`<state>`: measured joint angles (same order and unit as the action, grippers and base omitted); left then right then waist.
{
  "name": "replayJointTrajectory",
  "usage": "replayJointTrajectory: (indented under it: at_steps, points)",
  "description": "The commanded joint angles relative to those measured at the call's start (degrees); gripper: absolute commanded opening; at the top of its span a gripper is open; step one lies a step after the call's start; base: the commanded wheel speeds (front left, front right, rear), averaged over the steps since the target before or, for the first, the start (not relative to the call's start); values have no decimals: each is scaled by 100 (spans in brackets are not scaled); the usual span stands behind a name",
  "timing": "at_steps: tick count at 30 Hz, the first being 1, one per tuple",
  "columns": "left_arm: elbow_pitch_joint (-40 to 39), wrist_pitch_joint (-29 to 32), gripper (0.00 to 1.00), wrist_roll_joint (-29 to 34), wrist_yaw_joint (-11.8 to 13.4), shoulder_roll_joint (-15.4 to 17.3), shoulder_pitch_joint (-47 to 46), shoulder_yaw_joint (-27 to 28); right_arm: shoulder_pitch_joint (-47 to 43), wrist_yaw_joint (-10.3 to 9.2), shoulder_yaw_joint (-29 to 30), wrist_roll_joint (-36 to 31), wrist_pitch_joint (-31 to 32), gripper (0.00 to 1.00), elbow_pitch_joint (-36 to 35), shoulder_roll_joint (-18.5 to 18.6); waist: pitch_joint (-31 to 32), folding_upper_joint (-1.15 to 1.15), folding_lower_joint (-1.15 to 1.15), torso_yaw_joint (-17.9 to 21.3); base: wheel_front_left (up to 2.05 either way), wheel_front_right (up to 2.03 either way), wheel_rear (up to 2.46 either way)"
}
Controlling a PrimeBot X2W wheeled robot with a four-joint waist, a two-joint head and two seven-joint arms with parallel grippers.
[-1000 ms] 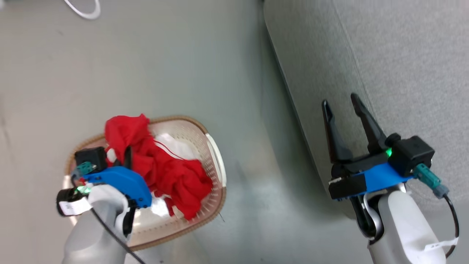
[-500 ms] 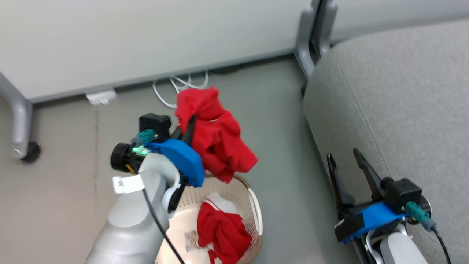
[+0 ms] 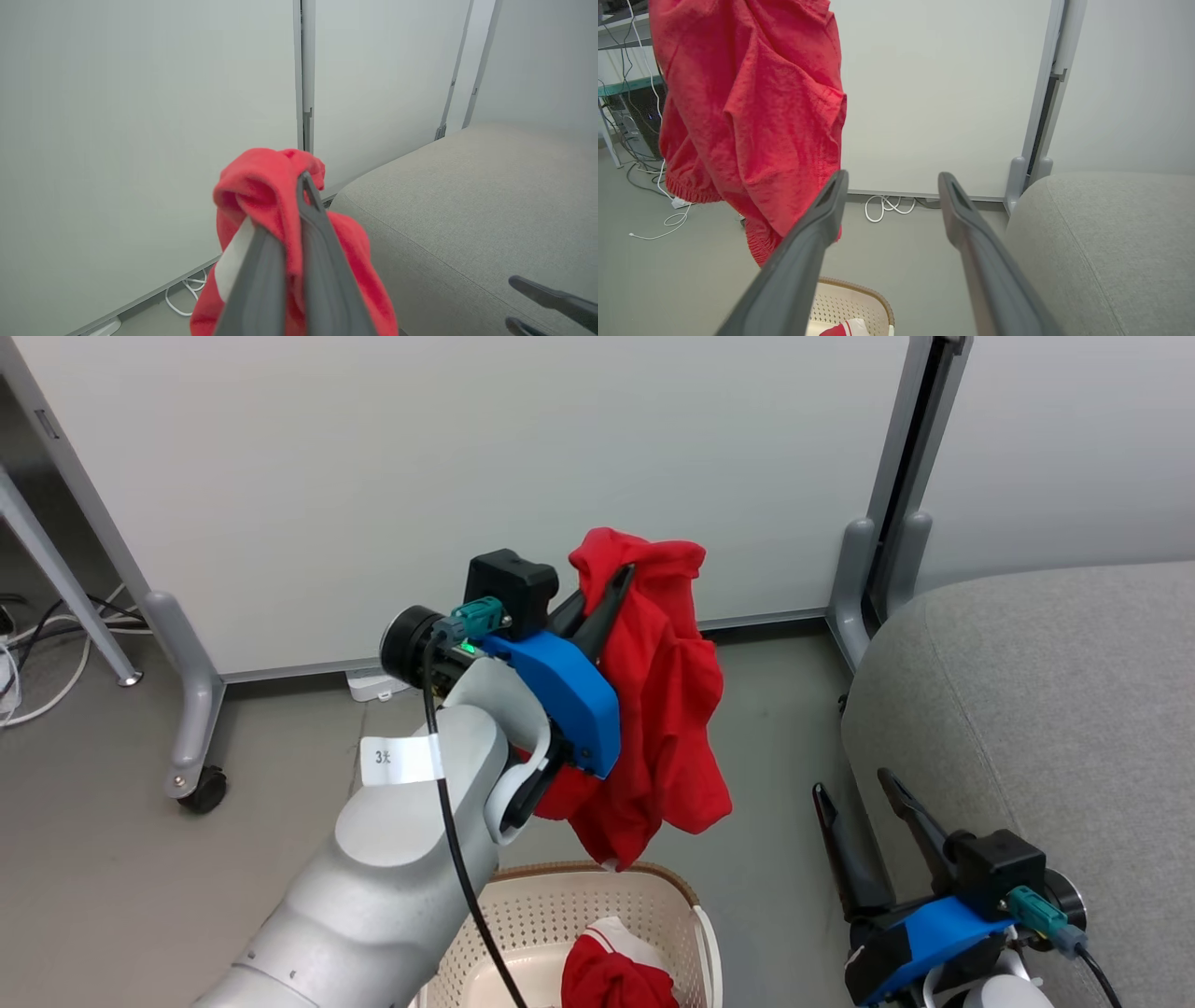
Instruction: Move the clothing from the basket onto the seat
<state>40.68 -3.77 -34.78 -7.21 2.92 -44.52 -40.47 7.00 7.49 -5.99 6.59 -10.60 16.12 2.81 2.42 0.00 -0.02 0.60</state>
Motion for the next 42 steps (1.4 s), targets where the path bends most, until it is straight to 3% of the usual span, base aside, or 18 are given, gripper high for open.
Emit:
replayJointTrajectory:
  at_steps: [1, 16, 25, 42]
  points:
    - [-73, 9, 0, -106, -10, -4, -123, -116, -98, 1, -21, -25, 45, 100, -55, 13, 58, 0, 2, -39, 0, 0, 0]
    - [-51, -111, 0, -726, 268, -3, -415, -924, -193, 1, -262, -88, 257, 100, -328, 13, 38, 0, 2, 143, 0, 0, 0]
    - [26, -229, 0, -1013, 351, -1, -567, -1232, 521, 1, -1351, -65, 520, 100, -314, 11, -91, 0, 2, 256, 0, 0, 0]
    - [-2, -376, 0, -1456, 471, -2, -806, -1865, 2133, 1, -2097, 274, 317, 100, 1569, 11, -369, 0, 2, 189, 0, 0, 0]
